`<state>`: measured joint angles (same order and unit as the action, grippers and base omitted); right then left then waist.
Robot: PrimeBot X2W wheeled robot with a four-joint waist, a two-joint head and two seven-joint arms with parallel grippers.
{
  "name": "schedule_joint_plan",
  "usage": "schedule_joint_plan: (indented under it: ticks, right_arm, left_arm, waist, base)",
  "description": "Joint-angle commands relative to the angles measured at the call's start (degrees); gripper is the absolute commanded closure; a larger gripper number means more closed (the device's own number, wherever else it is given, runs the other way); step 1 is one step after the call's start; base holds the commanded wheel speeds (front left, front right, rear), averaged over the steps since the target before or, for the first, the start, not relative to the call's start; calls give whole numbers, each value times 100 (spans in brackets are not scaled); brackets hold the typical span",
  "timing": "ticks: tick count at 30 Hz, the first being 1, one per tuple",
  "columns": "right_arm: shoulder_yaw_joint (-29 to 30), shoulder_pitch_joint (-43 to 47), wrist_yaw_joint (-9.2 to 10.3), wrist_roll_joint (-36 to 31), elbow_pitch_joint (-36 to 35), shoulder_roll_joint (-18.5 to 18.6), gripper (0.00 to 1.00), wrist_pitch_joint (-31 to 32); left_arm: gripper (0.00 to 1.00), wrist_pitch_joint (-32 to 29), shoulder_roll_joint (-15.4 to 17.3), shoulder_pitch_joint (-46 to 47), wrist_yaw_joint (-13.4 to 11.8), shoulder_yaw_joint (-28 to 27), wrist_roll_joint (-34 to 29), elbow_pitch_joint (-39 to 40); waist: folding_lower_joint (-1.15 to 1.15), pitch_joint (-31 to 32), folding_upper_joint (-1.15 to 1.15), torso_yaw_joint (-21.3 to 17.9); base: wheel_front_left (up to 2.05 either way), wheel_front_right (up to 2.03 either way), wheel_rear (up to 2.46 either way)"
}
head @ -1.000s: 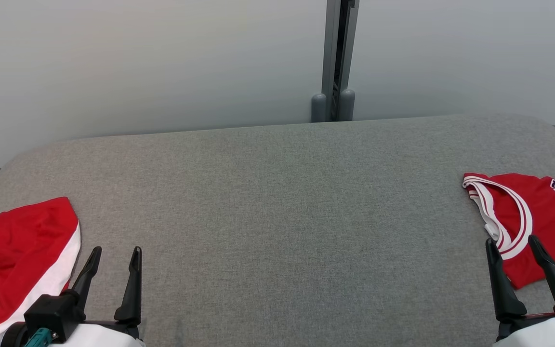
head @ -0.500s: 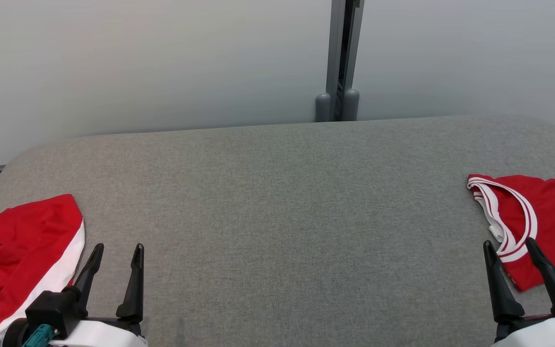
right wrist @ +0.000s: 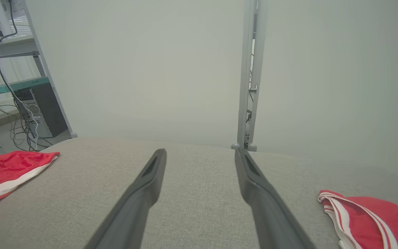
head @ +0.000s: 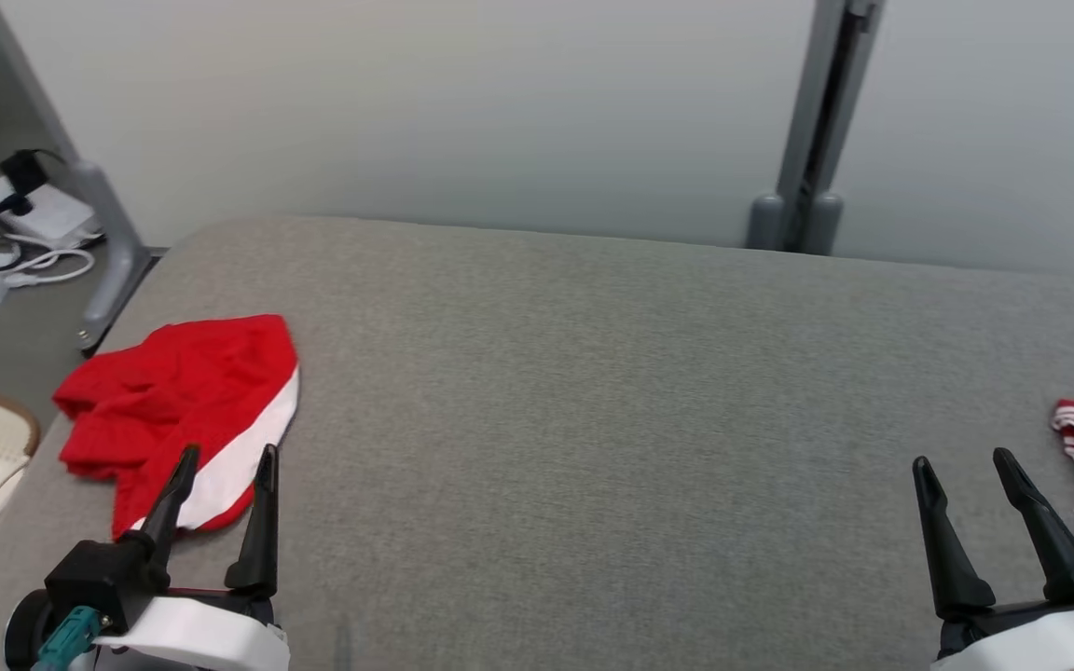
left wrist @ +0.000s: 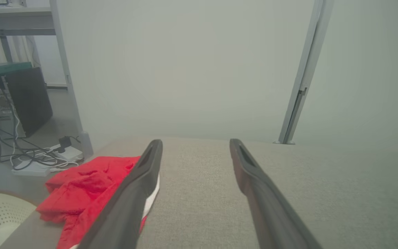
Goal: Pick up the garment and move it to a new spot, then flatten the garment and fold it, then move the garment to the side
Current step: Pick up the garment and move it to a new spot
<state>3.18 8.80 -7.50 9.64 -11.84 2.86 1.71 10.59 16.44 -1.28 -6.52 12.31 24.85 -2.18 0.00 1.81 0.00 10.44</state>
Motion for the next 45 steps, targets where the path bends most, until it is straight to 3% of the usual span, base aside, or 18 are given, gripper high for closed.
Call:
schedule_joint_plan:
  ticks: [1, 9, 16, 30, 36, 40, 45]
  right_arm:
    - [-11, -39, 2, 18, 3, 13, 0, -46]
    - [-197, -134, 2, 52, -2, 15, 0, -98]
    - [-397, -249, 2, 82, 60, 16, 0, -70]
    - [-488, -298, 2, 97, 99, 16, 0, -43]
    - [-513, -472, 2, -40, -103, 26, 0, 162]
    - [-487, -743, 2, -142, -354, 169, 0, 366]
    - [-509, -1022, 2, -161, -493, 281, 0, 483]
  left_arm:
    - [0, 14, 41, 88, 18, -28, 46, -15]
    - [0, 85, 72, 171, 10, -76, 82, -45]
    - [0, 160, 80, 184, 9, -108, 111, -58]
    - [0, 257, 66, 376, 54, -57, 88, -66]
    - [0, 273, 37, 1090, 156, -112, 133, -141]
    - [0, 51, 12, 2013, 270, -182, 317, -761]
    - [0, -184, -23, 2755, 616, -249, 679, -2043]
  waist:
    - [0, 0, 0, 532]
    - [0, -23, 0, 1465]
    - [0, -73, 0, 1867]
    - [0, -138, 0, 1909]
    - [0, -604, 0, 1635]
    - [0, -1269, 0, 1300]
    - [0, -1904, 0, 989]
  base:
    - [0, 0, 0]
    - [0, 0, 0]
    - [0, 0, 0]
    - [0, 0, 0]
    - [0, 0, 0]
    - [0, 0, 0]
    - [0, 0, 0]
